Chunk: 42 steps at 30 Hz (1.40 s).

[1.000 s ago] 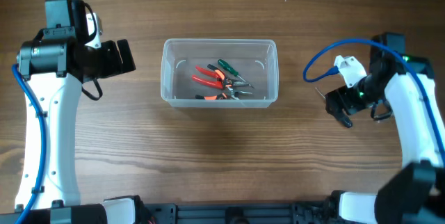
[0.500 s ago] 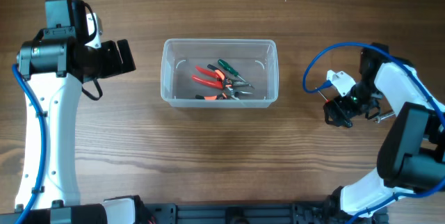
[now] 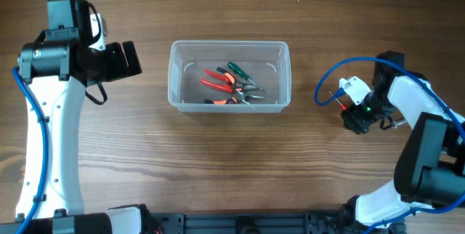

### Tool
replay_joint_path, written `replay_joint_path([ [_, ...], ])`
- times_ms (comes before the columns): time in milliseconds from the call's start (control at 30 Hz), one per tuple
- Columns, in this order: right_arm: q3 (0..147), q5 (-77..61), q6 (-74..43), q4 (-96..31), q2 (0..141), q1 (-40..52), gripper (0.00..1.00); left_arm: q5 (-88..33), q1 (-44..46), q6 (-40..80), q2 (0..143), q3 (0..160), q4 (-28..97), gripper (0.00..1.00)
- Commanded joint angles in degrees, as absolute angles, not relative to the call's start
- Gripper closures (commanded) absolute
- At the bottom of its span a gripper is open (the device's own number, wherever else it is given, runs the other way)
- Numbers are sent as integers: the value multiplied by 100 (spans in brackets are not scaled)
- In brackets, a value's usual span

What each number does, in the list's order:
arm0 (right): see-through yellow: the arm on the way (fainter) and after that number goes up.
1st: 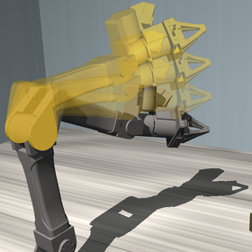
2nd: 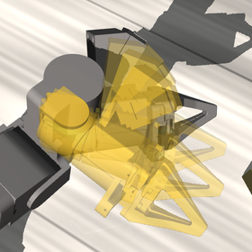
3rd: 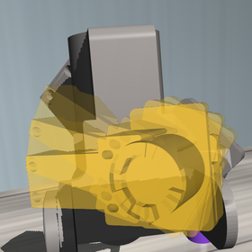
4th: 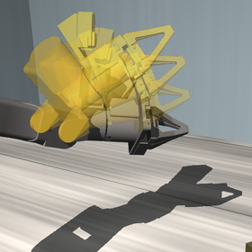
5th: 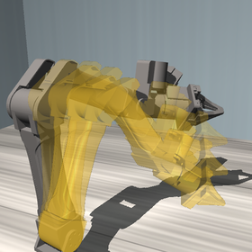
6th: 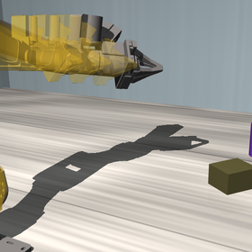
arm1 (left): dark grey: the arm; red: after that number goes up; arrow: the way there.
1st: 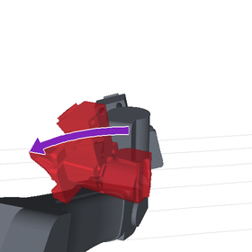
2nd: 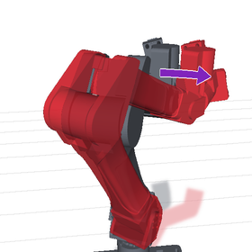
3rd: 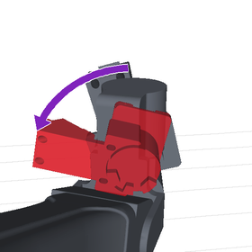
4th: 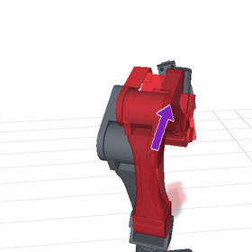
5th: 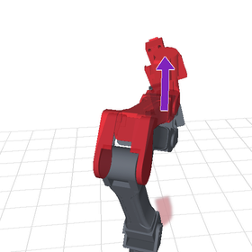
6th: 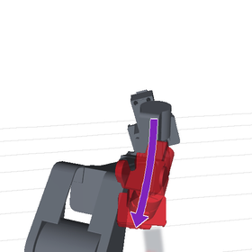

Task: Pack container
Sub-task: 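Grasp the red-handled screwdriver with the right gripper, then drop the red-handled screwdriver into the container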

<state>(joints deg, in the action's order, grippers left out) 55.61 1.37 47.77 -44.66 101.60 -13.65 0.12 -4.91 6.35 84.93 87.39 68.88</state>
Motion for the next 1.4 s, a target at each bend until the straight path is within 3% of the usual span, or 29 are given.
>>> replay_joint_path([
  [0,5212,16,4803,-4556,10554,-1378,40,-56,-515,648,8519,8814,6886,0],
  [100,5212,16,4803,-4539,10554,-1378,61,-56,-517,648,8519,8814,6886,0],
  [367,5214,-1,4777,-4434,10554,-1378,96,-56,-515,648,8519,8814,6886,0],
  [600,5645,1,2464,-3802,10499,-1378,96,-56,-515,648,8519,8814,6884,0],
  [733,6936,-102,1758,-4663,10497,-1328,96,-56,-515,648,8519,8814,6884,0],
  [933,9430,-303,1828,-6235,10392,-489,96,-56,-515,648,8519,8814,6886,0],
  [1033,10219,-320,2349,-6674,10392,226,96,-58,-515,648,8519,8814,6884,0],
  [1167,10453,-460,4189,-6882,10394,1479,96,-56,-515,648,8519,8814,6886,0],
  [1367,10405,-1214,6709,-6860,10562,2342,96,-58,-515,648,8519,8814,6888,0],
])
